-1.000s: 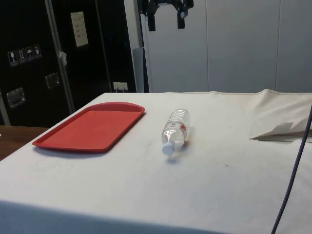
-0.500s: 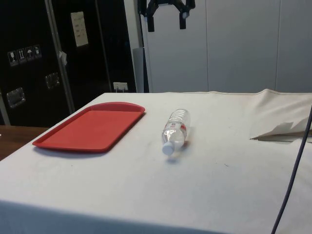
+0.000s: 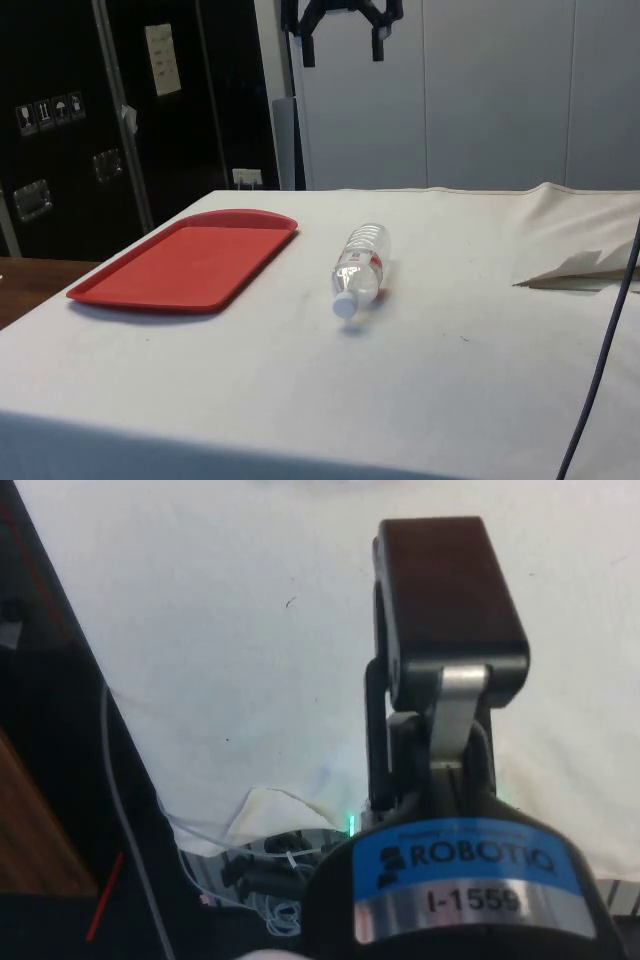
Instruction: Place the bottle upright on the tray.
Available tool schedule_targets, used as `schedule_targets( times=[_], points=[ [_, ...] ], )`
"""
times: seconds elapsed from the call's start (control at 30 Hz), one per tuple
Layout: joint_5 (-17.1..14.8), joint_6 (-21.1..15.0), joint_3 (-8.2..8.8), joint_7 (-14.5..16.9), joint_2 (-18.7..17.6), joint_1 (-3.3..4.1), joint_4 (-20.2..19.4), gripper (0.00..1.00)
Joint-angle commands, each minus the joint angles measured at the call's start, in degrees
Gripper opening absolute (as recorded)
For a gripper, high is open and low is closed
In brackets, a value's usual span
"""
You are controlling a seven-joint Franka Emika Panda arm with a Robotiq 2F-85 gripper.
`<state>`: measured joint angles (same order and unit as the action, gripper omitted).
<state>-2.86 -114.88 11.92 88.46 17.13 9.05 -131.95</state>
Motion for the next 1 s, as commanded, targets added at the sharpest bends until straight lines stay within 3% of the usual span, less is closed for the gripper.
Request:
schedule_targets(
  times=[0.0,0.63,0.97],
  points=[
    [0.06,-0.63,0.06,1.20,0.00,0.06,-0.17,1.00],
    [-0.11,-0.63,0.11,10.89,0.00,0.06,-0.46,1.00],
    [0.00,-0.11,0.00,12.15,0.11,-0.11,-0.46,1.00]
  ],
)
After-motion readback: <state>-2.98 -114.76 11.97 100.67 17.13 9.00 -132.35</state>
